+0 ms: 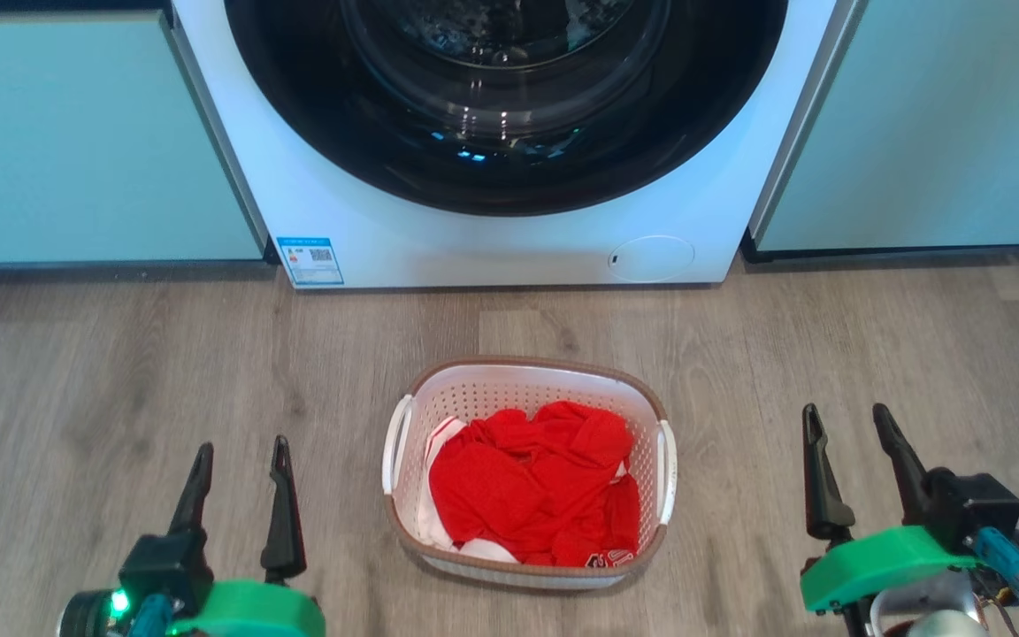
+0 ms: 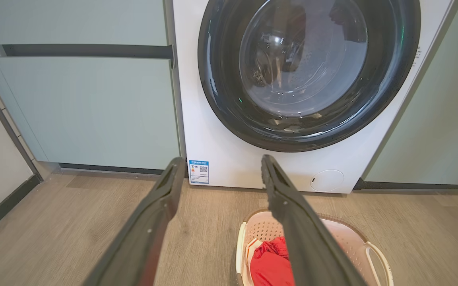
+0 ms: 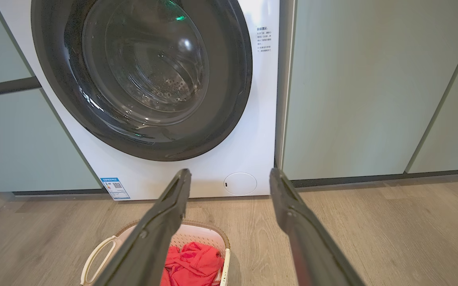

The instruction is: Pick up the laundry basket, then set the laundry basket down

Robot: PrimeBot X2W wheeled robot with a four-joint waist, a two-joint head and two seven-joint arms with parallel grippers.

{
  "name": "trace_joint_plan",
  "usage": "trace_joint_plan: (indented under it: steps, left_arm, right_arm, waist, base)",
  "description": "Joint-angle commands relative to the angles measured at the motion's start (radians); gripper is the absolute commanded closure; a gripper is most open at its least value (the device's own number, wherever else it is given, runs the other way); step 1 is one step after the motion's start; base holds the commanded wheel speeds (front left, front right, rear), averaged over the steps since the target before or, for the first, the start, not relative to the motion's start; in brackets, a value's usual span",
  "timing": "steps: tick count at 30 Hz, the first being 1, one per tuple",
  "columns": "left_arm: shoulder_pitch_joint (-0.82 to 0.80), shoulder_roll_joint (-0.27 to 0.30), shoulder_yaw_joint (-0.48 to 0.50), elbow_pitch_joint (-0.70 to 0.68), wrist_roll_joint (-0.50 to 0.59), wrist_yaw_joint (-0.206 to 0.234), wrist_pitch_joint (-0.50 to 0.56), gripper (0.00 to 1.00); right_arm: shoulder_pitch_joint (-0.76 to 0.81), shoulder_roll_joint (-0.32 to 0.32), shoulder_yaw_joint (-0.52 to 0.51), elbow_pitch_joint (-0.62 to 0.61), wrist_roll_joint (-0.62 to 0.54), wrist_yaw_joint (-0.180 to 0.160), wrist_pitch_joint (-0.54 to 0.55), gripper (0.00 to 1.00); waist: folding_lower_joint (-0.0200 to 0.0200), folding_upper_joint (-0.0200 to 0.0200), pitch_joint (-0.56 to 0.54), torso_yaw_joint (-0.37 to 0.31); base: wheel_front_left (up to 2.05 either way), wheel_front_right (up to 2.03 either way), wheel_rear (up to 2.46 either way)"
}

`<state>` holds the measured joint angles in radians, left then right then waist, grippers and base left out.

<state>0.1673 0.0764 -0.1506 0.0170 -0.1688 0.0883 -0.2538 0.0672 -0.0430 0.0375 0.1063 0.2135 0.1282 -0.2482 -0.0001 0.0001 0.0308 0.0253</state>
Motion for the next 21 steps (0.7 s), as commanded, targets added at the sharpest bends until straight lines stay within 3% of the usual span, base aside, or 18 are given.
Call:
trace_joint_plan:
  steps: [1, 21]
  left_arm:
    - [-0.023, -0.007, 0.037, -0.033, 0.007, -0.002, -0.008, 0.00]
    - [-0.024, -0.017, 0.042, -0.001, 0.020, -0.004, -0.008, 0.00]
  right_arm:
    - [-0.015, -0.007, 0.028, -0.036, 0.002, 0.003, -0.014, 0.00]
    - [-0.018, -0.007, 0.026, -0.034, 0.001, 0.003, -0.014, 0.00]
  waist:
    - [0.0001, -0.0001, -0.009, -0.004]
    - [0.0001, -0.0001, -0.018, -0.004]
  base:
    - [0.00, 0.00, 0.00]
    - [0.00, 0.00, 0.00]
